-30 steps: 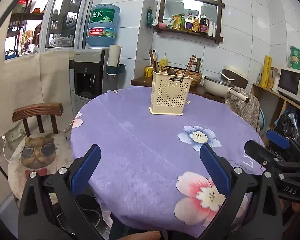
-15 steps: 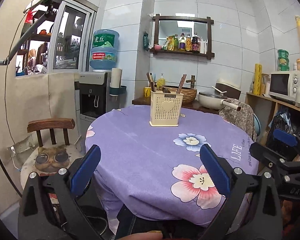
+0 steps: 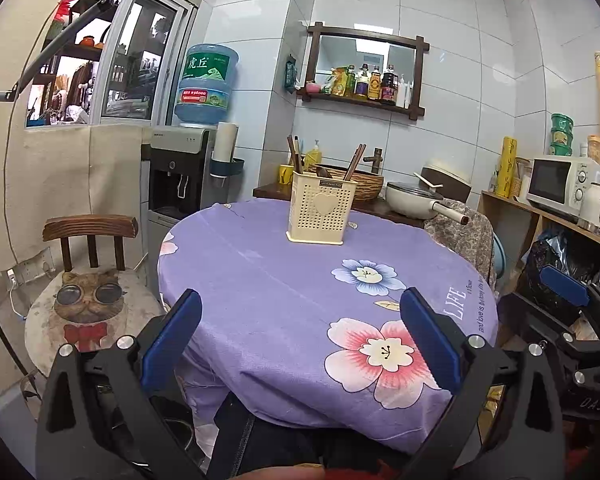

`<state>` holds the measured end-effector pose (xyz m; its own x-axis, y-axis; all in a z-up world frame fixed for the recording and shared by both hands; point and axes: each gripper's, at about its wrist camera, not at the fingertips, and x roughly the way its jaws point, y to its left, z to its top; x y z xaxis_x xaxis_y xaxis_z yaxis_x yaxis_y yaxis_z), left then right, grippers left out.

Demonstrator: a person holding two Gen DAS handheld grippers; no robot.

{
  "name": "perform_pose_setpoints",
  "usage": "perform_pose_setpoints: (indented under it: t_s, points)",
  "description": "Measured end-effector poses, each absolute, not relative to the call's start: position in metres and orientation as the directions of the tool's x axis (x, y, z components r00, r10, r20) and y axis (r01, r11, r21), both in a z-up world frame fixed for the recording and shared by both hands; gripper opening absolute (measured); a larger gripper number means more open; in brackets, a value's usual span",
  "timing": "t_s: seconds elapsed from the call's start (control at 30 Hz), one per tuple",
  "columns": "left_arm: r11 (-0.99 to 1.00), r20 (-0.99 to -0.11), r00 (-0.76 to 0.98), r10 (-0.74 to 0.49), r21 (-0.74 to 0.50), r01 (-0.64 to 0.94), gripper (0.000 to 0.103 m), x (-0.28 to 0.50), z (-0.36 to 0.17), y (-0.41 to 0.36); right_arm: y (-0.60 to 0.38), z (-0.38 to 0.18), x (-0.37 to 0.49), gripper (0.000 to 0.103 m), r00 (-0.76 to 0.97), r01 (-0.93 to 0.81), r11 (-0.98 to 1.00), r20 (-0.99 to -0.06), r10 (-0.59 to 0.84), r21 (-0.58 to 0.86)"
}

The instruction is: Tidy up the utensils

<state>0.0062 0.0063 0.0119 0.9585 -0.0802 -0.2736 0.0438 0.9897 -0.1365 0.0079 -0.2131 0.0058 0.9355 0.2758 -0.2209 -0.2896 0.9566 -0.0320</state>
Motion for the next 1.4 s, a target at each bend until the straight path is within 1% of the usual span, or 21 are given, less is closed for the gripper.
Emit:
perform_pose_setpoints:
  t_s: [1.4]
  points:
    - [0.990, -0.278, 0.958, -0.076, -0.134, 0.040, 0.097, 0.0062, 0.0112, 0.0065, -0.2105, 0.0024, 0.0086, 0.097, 0.926, -0.305, 0.952, -0.240, 0.291, -0.019]
